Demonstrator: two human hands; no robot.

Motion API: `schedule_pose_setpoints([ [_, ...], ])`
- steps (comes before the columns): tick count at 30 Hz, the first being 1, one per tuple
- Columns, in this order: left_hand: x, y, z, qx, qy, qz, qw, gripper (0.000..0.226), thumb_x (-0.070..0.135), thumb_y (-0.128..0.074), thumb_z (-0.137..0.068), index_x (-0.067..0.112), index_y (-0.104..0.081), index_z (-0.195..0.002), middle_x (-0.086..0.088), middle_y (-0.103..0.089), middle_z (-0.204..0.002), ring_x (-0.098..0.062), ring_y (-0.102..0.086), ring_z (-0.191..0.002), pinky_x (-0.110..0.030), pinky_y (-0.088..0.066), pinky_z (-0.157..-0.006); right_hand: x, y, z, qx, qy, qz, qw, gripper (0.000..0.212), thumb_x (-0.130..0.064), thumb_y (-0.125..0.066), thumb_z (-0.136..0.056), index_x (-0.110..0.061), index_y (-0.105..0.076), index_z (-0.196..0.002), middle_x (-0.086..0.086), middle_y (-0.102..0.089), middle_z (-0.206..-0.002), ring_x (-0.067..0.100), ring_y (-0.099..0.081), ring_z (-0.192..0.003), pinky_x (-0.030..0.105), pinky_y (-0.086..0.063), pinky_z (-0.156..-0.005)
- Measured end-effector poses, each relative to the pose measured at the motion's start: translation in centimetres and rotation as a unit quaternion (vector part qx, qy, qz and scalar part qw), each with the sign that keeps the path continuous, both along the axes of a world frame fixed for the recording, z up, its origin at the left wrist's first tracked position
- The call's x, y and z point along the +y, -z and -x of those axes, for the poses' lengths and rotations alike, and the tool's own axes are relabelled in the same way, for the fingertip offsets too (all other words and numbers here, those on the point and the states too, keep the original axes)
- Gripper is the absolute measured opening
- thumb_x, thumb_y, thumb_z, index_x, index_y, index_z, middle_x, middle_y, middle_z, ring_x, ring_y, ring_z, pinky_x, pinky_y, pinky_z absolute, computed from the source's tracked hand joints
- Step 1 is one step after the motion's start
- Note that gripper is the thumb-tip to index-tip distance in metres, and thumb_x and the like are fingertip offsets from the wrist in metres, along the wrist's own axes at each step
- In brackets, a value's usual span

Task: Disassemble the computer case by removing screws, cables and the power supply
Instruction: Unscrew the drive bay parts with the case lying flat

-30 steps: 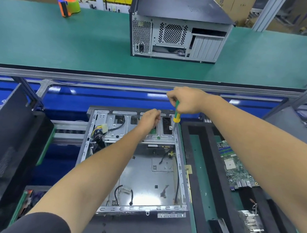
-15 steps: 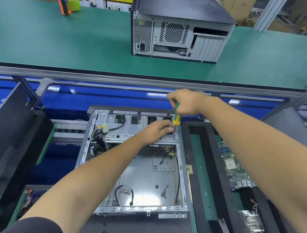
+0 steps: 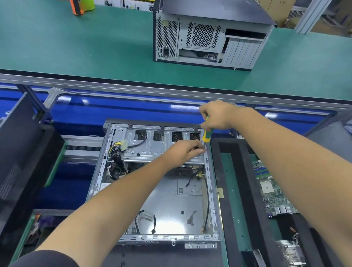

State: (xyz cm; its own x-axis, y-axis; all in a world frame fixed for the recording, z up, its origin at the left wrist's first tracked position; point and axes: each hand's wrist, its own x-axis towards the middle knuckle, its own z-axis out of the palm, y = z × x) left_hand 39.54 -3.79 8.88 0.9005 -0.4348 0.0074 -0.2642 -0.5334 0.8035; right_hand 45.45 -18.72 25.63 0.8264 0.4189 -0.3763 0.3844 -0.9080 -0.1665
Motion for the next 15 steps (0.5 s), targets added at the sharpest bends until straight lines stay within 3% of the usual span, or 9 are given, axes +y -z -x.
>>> schedule_pose_setpoints([
  [2, 0.0, 0.0, 0.0, -0.003, -0.001, -0.004, 1.0, 0.016, 0.03, -0.059, -0.104, 0.021, -0.069, -0.112, 0.015, -0.066, -0.083, 0.004, -0.057, -0.072, -0.022, -0.041, -0.066, 0.4, -0.5, 0.3, 0.01, -0.005, 0.061, 0.998, 0.018, -0.028, -0.057, -0.093, -0.013, -0.053, -0.084, 0.009, -0.062, -0.077, 0.024, -0.055, -0.061, 0.033, -0.043, -0.058],
  [4, 0.0, 0.0, 0.0, -0.008, -0.001, -0.007, 1.0, 0.014, 0.031, -0.06, -0.103, 0.022, -0.069, -0.109, 0.008, -0.065, -0.078, -0.003, -0.055, -0.067, -0.027, -0.042, -0.064, 0.9, -1.0, 0.5, 0.014, -0.027, 0.115, 0.993, 0.023, -0.032, -0.044, -0.1, -0.014, -0.053, -0.088, 0.011, -0.064, -0.08, 0.023, -0.052, -0.062, 0.034, -0.04, -0.059],
  [7, -0.1, 0.2, 0.1, -0.009, -0.009, -0.013, 1.0, 0.011, 0.033, -0.062, -0.102, 0.024, -0.067, -0.103, 0.007, -0.053, -0.064, -0.006, -0.044, -0.057, -0.029, -0.038, -0.06, 1.5, -1.4, 0.7, 0.034, -0.068, 0.141, 0.987, 0.018, -0.027, -0.043, -0.101, -0.02, -0.046, -0.085, 0.007, -0.06, -0.079, 0.022, -0.047, -0.065, 0.033, -0.034, -0.059],
  [11, -0.1, 0.2, 0.2, -0.012, -0.023, -0.014, 1.0, 0.018, 0.036, -0.064, -0.1, 0.018, -0.064, -0.099, 0.003, -0.047, -0.063, -0.012, -0.039, -0.059, -0.031, -0.035, -0.059, 1.5, -1.5, 1.2, 0.036, -0.12, 0.091, 0.988, 0.015, -0.012, -0.059, -0.09, -0.02, -0.048, -0.083, 0.0, -0.053, -0.082, 0.022, -0.044, -0.071, 0.034, -0.034, -0.06],
  [15, -0.2, 0.2, 0.3, -0.011, -0.022, -0.014, 1.0, 0.02, 0.037, -0.066, -0.099, 0.018, -0.064, -0.1, -0.007, -0.054, -0.067, -0.015, -0.041, -0.06, -0.032, -0.036, -0.061, 1.3, -0.6, 2.3, 0.009, -0.137, 0.018, 0.99, 0.021, -0.001, -0.067, -0.078, -0.021, -0.06, -0.082, -0.003, -0.06, -0.089, 0.018, -0.053, -0.076, 0.03, -0.038, -0.057],
])
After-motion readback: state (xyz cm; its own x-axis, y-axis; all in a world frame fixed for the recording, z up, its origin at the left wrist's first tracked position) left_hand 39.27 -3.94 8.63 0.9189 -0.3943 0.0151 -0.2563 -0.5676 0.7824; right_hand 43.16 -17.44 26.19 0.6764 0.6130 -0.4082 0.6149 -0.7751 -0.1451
